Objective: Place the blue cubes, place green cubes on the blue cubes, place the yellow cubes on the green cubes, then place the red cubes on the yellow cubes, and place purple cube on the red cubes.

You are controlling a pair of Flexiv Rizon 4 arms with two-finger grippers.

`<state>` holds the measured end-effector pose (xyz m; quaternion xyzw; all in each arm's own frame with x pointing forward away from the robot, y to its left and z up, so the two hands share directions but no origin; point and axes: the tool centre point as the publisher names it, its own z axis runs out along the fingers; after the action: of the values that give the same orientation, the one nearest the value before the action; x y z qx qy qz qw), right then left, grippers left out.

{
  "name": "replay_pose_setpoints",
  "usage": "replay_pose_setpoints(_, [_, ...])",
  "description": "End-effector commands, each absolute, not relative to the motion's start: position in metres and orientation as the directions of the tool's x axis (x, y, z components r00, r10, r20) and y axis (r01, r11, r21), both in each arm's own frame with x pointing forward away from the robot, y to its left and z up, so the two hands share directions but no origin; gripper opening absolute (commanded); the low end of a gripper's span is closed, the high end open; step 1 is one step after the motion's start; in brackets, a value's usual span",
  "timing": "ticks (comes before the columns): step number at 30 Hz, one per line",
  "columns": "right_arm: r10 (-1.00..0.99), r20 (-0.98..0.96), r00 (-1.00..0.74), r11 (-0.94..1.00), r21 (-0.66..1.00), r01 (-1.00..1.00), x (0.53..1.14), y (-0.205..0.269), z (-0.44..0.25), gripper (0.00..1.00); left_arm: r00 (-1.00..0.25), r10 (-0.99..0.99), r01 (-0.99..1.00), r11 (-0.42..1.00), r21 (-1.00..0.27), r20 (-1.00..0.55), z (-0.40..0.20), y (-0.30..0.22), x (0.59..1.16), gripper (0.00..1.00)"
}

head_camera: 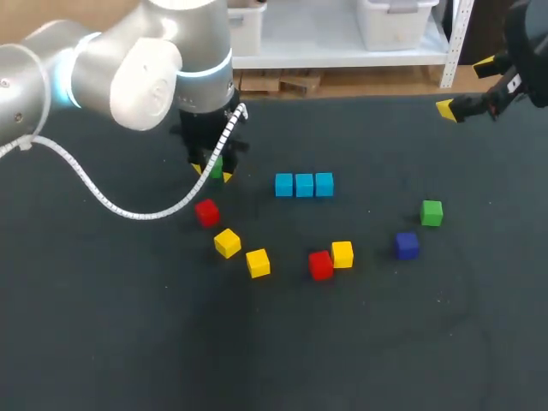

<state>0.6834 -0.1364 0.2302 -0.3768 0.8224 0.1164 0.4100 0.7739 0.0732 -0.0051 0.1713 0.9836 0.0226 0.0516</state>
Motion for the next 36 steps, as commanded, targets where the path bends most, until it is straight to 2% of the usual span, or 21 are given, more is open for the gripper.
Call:
replay_pose_setpoints(1, [-0.522, -0.764, -0.379, 0.699, -0.13, -0.703, 0.681, -0.135, 0.229, 1.0, -0.934, 0.343, 0.338, 0.939, 0.065, -0.098, -0.003, 0.073, 0.776, 0.56])
replay_pose_setpoints(5, [-0.522, -0.764, -0.379, 0.699, -0.13, -0.703, 0.681, -0.135, 0.229, 1.0, -0.93, 0.352, 0.346, 0.935, 0.07, -0.104, -0.004, 0.074, 0.776, 0.47])
replay_pose_setpoints(12, [-0.522, -0.764, -0.379, 0.699, -0.13, -0.703, 0.681, -0.135, 0.229, 1.0, -0.925, 0.363, 0.352, 0.93, 0.107, -0.11, -0.008, 0.078, 0.785, 0.49])
replay_pose_setpoints(14, [-0.522, -0.764, -0.379, 0.699, -0.13, -0.703, 0.681, -0.135, 0.229, 1.0, -0.919, 0.377, 0.365, 0.924, 0.114, -0.111, -0.008, 0.079, 0.787, 0.55])
replay_pose_setpoints(15, [-0.522, -0.764, -0.379, 0.699, -0.13, -0.703, 0.681, -0.135, 0.229, 1.0, -0.916, 0.384, 0.372, 0.921, 0.116, -0.115, -0.008, 0.08, 0.788, 0.66])
replay_pose_setpoints(16, [-0.522, -0.764, -0.379, 0.699, -0.13, -0.703, 0.681, -0.135, 0.229, 1.0, -0.909, 0.399, 0.386, 0.915, 0.121, -0.119, -0.008, 0.08, 0.789, 0.69])
replay_pose_setpoints(18, [-0.522, -0.764, -0.379, 0.699, -0.13, -0.703, 0.681, -0.135, 0.229, 1.0, -0.898, 0.424, 0.41, 0.904, 0.121, -0.12, -0.006, 0.081, 0.79, 0.65])
replay_pose_setpoints(19, [-0.522, -0.764, -0.379, 0.699, -0.13, -0.703, 0.681, -0.135, 0.229, 1.0, -0.888, 0.445, 0.432, 0.894, 0.118, -0.118, -0.005, 0.081, 0.79, 0.68])
replay_pose_setpoints(20, [-0.522, -0.764, -0.379, 0.699, -0.13, -0.703, 0.681, -0.135, 0.229, 1.0, -0.874, 0.473, 0.462, 0.88, 0.11, -0.111, -0.003, 0.08, 0.79, 0.92])
replay_pose_setpoints(21, [-0.522, -0.764, -0.379, 0.699, -0.13, -0.703, 0.681, -0.135, 0.229, 1.0, -0.866, 0.486, 0.477, 0.874, 0.098, -0.116, -0.002, 0.08, 0.791, 1.0])
replay_pose_setpoints(27, [-0.522, -0.764, -0.379, 0.699, -0.13, -0.703, 0.681, -0.135, 0.229, 1.0, -0.787, 0.61, 0.605, 0.793, 0.077, -0.096, 0.009, 0.086, 0.797, 1.0])
replay_pose_setpoints(36, [-0.522, -0.764, -0.379, 0.699, -0.13, -0.703, 0.681, -0.135, 0.229, 1.0, -0.598, 0.798, 0.799, 0.6, 0.021, -0.072, 0.033, 0.09, 0.794, 1.0])
